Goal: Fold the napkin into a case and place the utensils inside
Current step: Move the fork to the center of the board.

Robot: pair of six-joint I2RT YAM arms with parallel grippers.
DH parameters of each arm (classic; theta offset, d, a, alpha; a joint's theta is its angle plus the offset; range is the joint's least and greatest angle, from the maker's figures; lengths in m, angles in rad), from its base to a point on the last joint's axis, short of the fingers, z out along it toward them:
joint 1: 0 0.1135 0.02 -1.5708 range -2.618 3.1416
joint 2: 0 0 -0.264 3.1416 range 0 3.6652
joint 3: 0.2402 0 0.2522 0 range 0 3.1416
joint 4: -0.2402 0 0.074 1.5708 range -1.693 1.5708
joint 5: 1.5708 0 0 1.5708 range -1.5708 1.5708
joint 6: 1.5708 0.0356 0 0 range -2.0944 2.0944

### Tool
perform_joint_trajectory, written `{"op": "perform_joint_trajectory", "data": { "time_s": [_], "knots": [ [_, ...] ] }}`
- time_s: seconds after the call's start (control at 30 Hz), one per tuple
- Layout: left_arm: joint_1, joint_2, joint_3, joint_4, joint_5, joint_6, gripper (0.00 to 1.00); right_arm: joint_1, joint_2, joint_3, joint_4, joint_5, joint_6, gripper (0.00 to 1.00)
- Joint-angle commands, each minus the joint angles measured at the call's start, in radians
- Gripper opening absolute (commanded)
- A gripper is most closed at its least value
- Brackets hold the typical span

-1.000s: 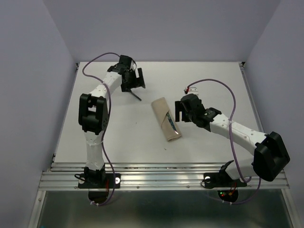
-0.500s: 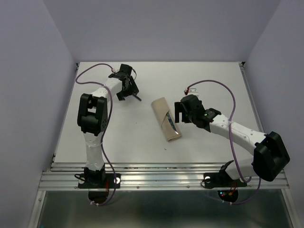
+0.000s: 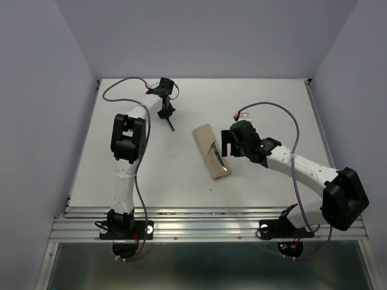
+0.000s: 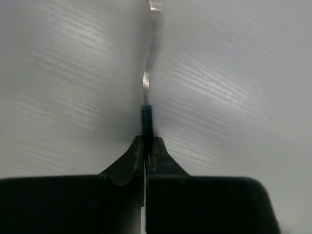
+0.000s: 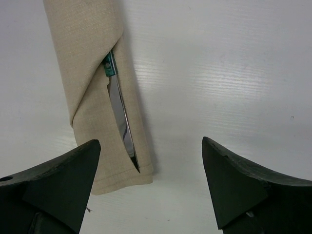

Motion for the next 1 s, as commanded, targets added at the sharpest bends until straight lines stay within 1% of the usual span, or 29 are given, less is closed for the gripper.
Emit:
{"op": "perform_joint_trajectory", "data": {
  "time_s": [0.0,0.03,0.17,0.2,0.23,0.27,0.3,0.33,0.37,0.4,0.43,0.47,0.5,0.53,0.57,0.6,0.67,0.7,0.87,0.9,0.93,0.97],
  "knots": [
    [-0.011,0.0,0.007,-0.109,-0.059,0.012,0.0,0.007,-0.009,-0.019,0.042,-0.004,0.006,0.9],
    [-0.014,-0.013,-0.009,-0.11,-0.064,0.018,0.0,0.007,-0.009,-0.021,0.044,-0.001,0.006,0.9],
    [-0.043,-0.151,-0.189,-0.066,-0.087,0.07,0.0,0.007,-0.013,-0.03,0.051,-0.021,0.009,0.9],
    [-0.061,-0.213,-0.276,-0.051,-0.083,0.091,0.0,0.007,-0.018,-0.035,0.054,-0.027,0.011,0.9],
    [-0.072,-0.244,-0.317,-0.044,-0.083,0.097,0.0,0.007,-0.018,-0.036,0.061,-0.041,0.011,0.9],
    [-0.084,-0.305,-0.411,-0.034,-0.075,0.101,0.0,0.007,-0.021,-0.038,0.065,-0.049,0.009,0.9],
    [-0.095,-0.339,-0.465,-0.025,-0.069,0.099,0.0,0.007,-0.021,-0.041,0.071,-0.058,0.006,0.9],
    [-0.124,-0.37,-0.514,-0.012,-0.061,0.091,0.0,0.007,-0.021,-0.045,0.079,-0.067,0.009,0.9],
    [-0.139,-0.404,-0.619,0.0,-0.056,0.082,0.0,0.007,-0.019,-0.047,0.081,-0.078,0.009,0.9],
    [-0.165,-0.463,-0.673,0.021,-0.04,0.055,0.0,0.007,-0.021,-0.046,0.084,-0.089,0.011,0.9],
    [-0.178,-0.49,-0.719,0.038,-0.018,0.042,0.0,0.007,-0.019,-0.045,0.085,-0.095,0.009,0.9],
    [-0.188,-0.517,-0.809,0.057,0.008,0.033,0.04,0.007,-0.019,-0.045,0.087,-0.101,0.009,0.9],
    [-0.201,-0.566,-0.85,0.083,0.046,0.021,0.1,0.007,-0.019,-0.045,0.091,-0.11,0.005,0.9],
    [-0.224,-0.589,-0.905,0.09,0.057,0.0,0.34,0.007,-0.018,-0.041,0.094,-0.128,0.002,0.9],
    [-0.231,-0.614,-0.905,0.094,0.066,-0.008,0.34,0.019,-0.015,-0.035,0.094,-0.135,0.002,0.9],
    [-0.234,-0.663,-0.939,0.094,0.077,-0.011,0.59,0.038,-0.01,-0.029,0.096,-0.139,0.0,0.9],
    [-0.235,-0.715,-0.95,0.08,0.082,-0.008,0.76,0.065,0.019,-0.01,0.093,-0.142,-0.001,0.9],
    [-0.235,-0.765,-0.93,0.046,0.068,0.002,0.87,0.082,0.033,0.014,0.093,-0.141,-0.001,0.9],
    [-0.201,-0.904,-0.782,-0.121,-0.041,0.032,0.87,0.208,0.169,0.123,0.091,-0.13,0.0,0.89],
    [-0.183,-0.922,-0.766,-0.138,-0.047,0.044,0.86,0.225,0.191,0.169,0.091,-0.133,-0.007,0.89],
    [-0.14,-0.942,-0.755,-0.149,-0.049,0.048,0.85,0.245,0.213,0.194,0.085,-0.132,-0.012,0.88],
    [-0.114,-0.962,-0.746,-0.155,-0.046,0.058,0.85,0.289,0.238,0.22,0.079,-0.133,-0.02,0.87]
  ]
}}
